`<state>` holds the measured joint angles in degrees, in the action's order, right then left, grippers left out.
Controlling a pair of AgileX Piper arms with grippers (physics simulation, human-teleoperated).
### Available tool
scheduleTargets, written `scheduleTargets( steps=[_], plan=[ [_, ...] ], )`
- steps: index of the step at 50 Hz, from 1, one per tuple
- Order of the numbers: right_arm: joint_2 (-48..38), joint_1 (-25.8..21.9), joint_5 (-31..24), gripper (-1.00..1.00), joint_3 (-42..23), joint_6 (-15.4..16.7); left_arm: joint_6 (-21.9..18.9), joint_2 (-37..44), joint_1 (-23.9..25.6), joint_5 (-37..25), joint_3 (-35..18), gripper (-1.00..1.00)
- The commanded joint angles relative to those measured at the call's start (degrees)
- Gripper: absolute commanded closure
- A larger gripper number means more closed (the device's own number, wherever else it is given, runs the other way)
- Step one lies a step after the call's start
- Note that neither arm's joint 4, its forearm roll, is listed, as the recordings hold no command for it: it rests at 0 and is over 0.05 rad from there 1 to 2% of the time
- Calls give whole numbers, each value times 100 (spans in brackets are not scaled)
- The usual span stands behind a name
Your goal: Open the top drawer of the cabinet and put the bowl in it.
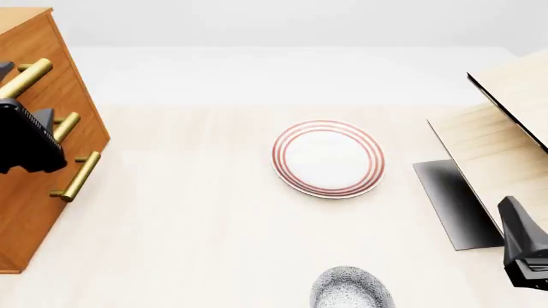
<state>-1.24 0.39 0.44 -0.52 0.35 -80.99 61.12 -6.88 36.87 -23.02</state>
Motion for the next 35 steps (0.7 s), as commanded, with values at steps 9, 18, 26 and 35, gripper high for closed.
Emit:
scheduleTargets(
  steps=[9, 18, 26, 35],
  plan=[
    [7, -5, 1, -100, 4, -8, 195, 727, -235, 580, 39, -100],
    [7, -7, 2, -100, 4, -9, 255, 801, -435, 685, 72, -100],
    [9, -7, 1, -100, 4, -8, 306, 815, -662, 809, 121, -100],
    [8, -6, 1, -100, 4, -9, 371, 794, -802, 859, 182, -100]
  ],
)
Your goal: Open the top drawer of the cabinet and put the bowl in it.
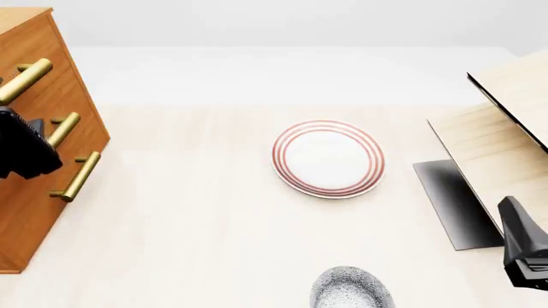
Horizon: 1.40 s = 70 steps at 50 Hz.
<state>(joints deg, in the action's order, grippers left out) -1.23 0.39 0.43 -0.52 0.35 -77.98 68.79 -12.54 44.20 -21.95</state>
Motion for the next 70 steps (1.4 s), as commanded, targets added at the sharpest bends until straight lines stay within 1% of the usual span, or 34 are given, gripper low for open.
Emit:
scheduleTargets(
  steps=[1, 14, 25, 26, 36, 46, 49, 51, 57, 70],
  plan=[
    [8, -6, 1, -100, 4, -10, 61, 31, -272, 158, 88, -100],
    [7, -6, 2, -100, 4, -9, 87, 186, -399, 271, 83, -100],
    [8, -6, 1, -100, 4, -10, 73, 131, -420, 132, -39, -100],
    [6, -7, 2, -100, 4, -4, 59, 93, -420, 143, -30, 100],
    [7, -6, 2, -100, 4, -9, 25, 1, -420, 27, -59, 100],
    [7, -6, 1, -100, 4, -7, -193, -403, -213, -218, 7, 100],
    [6, -6, 2, -100, 4, -7, -327, -453, -156, -160, 68, 100],
    [7, -5, 1, -100, 4, -9, -280, -496, -101, -274, 19, 100],
    [6, -6, 2, -100, 4, -7, -394, -491, 91, -267, -6, 100],
    [7, -7, 1, -100, 4, -8, -688, -206, 474, 23, -30, 100]
  ],
)
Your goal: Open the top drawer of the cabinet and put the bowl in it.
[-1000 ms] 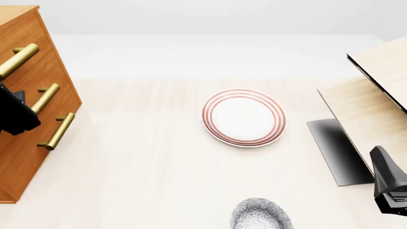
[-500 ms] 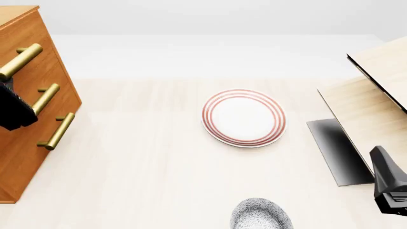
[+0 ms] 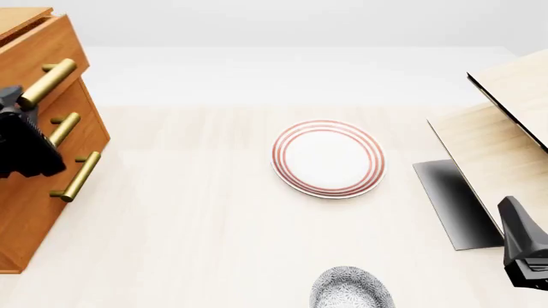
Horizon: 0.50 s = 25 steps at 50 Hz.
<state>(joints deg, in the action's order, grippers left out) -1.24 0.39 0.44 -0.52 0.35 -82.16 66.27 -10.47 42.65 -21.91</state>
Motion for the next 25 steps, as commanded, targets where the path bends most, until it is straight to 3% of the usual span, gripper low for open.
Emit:
scheduleTargets(
  steps=[1, 8, 25],
  plan=[
    [7, -6, 1, -100, 4, -8, -277, 56, 287, 164, -47, 100],
    [8, -6, 1, -100, 4, -7, -604, 489, 508, 589, -63, 100],
    [8, -6, 1, -100, 4, -7, -949, 923, 1007, 878, -272, 100]
  ],
)
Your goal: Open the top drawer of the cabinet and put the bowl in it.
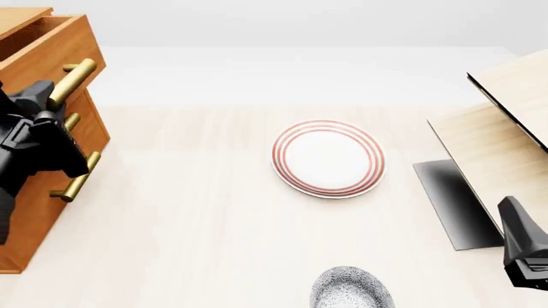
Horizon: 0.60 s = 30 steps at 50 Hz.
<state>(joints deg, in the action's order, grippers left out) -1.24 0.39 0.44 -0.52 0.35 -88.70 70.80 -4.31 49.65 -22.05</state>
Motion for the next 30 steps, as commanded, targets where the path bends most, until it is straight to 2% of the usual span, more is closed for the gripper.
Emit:
scheduleTargets(
  steps=[1, 10, 30],
  plan=[
    [8, -7, 1, -100, 4, -7, -309, 470, 406, 147, -292, 100],
    [8, -5, 1, -100, 4, -9, -406, 471, 531, 275, -162, 100],
    [8, -6, 1, -100, 4, -8, -384, -195, 640, 17, 201, 100]
  ],
)
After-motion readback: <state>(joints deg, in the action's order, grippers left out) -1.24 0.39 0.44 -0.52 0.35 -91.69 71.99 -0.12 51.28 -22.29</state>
